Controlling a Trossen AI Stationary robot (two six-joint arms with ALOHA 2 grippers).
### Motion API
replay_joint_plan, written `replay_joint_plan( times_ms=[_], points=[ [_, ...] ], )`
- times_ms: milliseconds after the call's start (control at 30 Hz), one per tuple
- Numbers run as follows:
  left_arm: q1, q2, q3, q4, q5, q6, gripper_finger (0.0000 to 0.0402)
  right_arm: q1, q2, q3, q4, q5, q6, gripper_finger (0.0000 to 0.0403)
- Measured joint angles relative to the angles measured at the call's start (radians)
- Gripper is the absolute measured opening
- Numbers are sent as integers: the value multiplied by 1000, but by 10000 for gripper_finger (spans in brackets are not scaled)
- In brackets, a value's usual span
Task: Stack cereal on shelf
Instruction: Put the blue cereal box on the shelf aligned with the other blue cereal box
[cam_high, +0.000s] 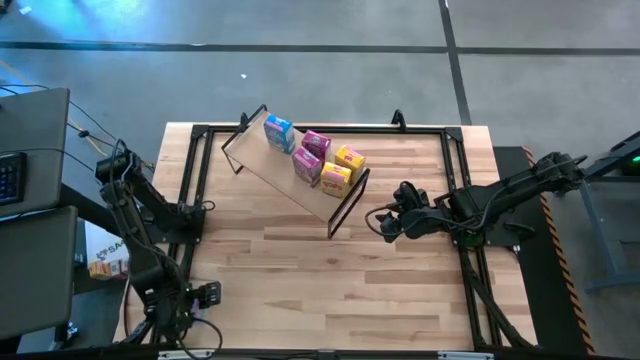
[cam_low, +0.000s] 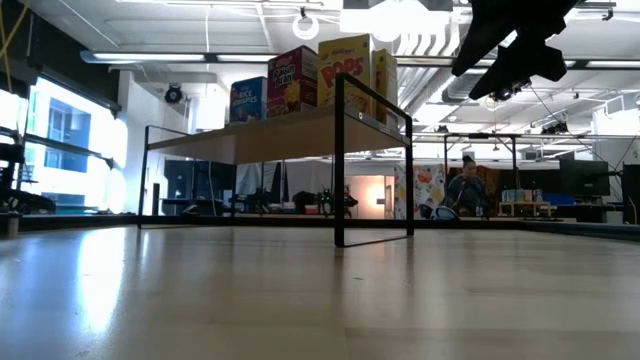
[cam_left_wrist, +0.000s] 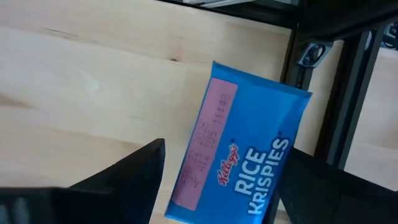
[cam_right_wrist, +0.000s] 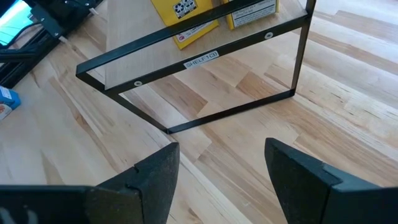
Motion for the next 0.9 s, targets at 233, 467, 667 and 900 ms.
replay_joint_plan(
  times_ms=[233,467,667,900],
  points=[
    [32,2,0,11,4,29,244,0,0,0,0,0,-1,232],
    [79,3,-1,19,-4,20,235,0,0,0,-21,0,-1,232],
    [119,-5,1,33,-51,23,201,0,0,0,-30,-2,-1,232],
    [220,-41,82,-75,-53,-17,172,0,0,0,-30,-22,-36,232]
  ],
)
